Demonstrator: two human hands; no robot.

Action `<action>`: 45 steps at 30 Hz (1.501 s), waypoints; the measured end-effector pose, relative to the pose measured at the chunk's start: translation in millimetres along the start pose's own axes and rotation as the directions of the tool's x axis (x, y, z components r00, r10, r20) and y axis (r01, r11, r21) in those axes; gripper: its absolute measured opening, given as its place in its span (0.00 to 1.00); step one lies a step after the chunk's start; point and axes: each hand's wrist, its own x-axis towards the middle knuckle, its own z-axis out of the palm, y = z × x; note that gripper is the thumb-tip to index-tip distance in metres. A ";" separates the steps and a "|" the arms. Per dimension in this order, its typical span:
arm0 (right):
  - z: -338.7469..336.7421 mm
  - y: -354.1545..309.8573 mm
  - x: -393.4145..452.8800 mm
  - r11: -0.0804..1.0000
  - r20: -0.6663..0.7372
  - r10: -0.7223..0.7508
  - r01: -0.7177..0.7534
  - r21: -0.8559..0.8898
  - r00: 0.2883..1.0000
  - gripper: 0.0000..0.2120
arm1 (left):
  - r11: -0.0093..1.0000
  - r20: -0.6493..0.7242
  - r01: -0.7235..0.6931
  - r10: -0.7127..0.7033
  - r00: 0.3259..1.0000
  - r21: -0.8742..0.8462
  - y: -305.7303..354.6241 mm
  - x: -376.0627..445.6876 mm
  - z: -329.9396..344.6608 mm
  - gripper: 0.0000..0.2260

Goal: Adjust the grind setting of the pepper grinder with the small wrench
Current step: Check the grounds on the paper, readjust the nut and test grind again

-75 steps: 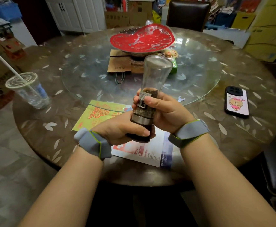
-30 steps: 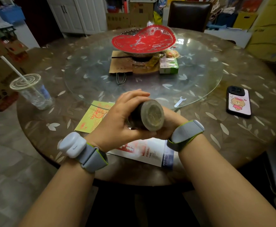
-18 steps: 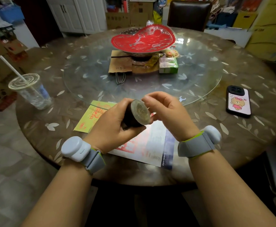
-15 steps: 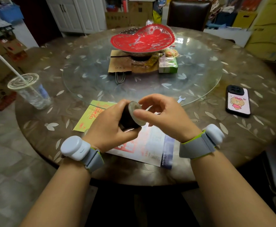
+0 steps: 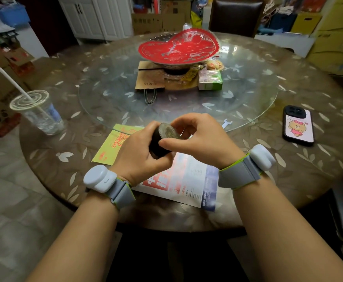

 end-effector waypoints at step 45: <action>28.5 96.1 -28.7 0.957 0.033 0.155 -0.158 0.242 0.987 0.26 | 0.868 0.098 -0.222 0.200 0.975 0.443 -30.9 -10.4 12.8 0.33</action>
